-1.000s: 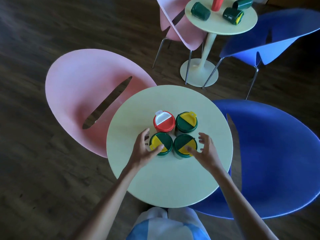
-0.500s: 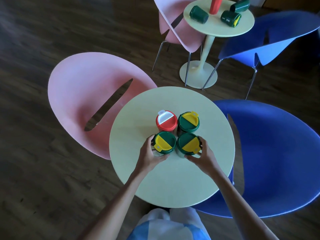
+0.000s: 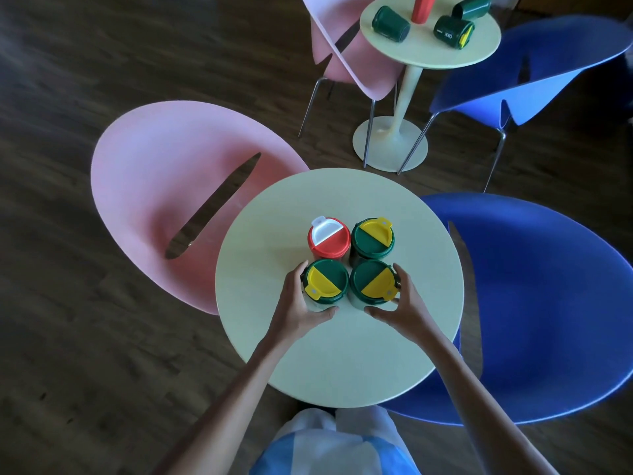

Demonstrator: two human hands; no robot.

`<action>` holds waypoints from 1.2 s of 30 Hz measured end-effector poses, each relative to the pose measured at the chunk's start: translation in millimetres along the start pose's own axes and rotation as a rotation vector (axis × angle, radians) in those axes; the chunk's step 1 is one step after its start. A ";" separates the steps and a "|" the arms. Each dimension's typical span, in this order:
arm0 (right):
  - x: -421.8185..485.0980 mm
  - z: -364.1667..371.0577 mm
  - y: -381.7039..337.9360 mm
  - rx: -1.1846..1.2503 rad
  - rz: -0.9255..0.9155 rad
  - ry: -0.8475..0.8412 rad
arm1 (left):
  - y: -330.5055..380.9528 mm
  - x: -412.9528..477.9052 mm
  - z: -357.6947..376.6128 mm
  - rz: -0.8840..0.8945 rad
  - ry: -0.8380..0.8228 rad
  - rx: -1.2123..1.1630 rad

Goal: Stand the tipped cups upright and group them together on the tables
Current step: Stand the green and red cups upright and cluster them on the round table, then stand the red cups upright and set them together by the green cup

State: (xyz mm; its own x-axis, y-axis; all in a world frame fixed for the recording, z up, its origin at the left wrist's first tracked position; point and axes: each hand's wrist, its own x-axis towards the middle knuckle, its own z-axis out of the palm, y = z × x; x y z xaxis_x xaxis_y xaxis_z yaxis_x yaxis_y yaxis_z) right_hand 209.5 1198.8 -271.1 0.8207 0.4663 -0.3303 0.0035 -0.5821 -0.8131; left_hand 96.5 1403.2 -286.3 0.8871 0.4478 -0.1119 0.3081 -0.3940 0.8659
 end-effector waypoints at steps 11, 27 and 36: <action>0.3 0.7 0.6 -0.048 -0.029 0.014 | 5.0 -0.1 -3.7 0.043 -0.003 0.055; -113.9 -56.3 2.5 -0.733 0.110 0.336 | 77.8 -23.8 21.2 0.512 -0.219 0.419; -218.8 -101.8 43.2 -0.621 0.345 0.446 | 134.0 -66.4 99.2 0.690 -0.465 0.721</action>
State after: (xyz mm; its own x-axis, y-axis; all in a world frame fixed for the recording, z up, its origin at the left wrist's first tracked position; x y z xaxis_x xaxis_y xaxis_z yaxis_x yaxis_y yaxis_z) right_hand 88.2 1003.9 -185.2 0.9820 -0.0361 -0.1854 -0.0821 -0.9657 -0.2463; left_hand 113.0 1241.1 -211.1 0.9418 -0.3356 -0.0174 -0.3098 -0.8871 0.3422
